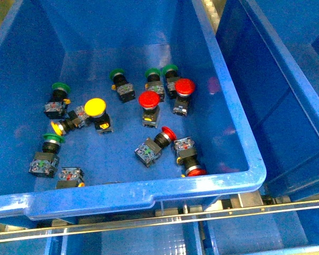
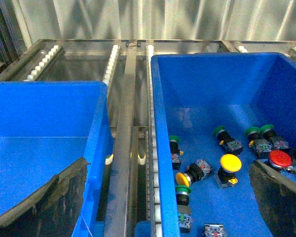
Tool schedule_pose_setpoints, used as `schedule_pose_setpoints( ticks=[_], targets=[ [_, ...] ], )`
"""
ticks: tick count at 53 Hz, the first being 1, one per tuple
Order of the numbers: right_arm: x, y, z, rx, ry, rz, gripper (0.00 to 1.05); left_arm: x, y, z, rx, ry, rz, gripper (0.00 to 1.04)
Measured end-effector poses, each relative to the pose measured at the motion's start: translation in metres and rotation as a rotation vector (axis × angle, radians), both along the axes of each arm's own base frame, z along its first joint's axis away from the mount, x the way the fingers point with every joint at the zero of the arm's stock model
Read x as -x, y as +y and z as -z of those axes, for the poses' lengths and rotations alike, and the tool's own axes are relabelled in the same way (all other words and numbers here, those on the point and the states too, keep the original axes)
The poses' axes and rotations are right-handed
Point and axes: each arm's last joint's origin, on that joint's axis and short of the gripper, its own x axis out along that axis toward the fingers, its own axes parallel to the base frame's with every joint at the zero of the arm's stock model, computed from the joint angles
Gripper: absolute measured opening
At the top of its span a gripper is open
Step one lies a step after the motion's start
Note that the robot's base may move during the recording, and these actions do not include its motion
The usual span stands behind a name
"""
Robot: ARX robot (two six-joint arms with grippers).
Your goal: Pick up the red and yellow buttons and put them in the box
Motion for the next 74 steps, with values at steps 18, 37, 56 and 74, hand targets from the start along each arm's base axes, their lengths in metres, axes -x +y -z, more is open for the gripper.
schedule_pose_setpoints(
  ticks=[18, 37, 56, 74],
  targets=[
    [0.0, 0.0, 0.0, 0.0, 0.0, 0.0, 0.98, 0.0, 0.0, 0.0, 0.0, 0.0, 0.0, 0.97],
    [0.0, 0.0, 0.0, 0.0, 0.0, 0.0, 0.98, 0.0, 0.0, 0.0, 0.0, 0.0, 0.0, 0.97],
    [0.0, 0.0, 0.0, 0.0, 0.0, 0.0, 0.98, 0.0, 0.0, 0.0, 0.0, 0.0, 0.0, 0.97],
    [0.0, 0.0, 0.0, 0.0, 0.0, 0.0, 0.98, 0.0, 0.0, 0.0, 0.0, 0.0, 0.0, 0.97]
  ],
)
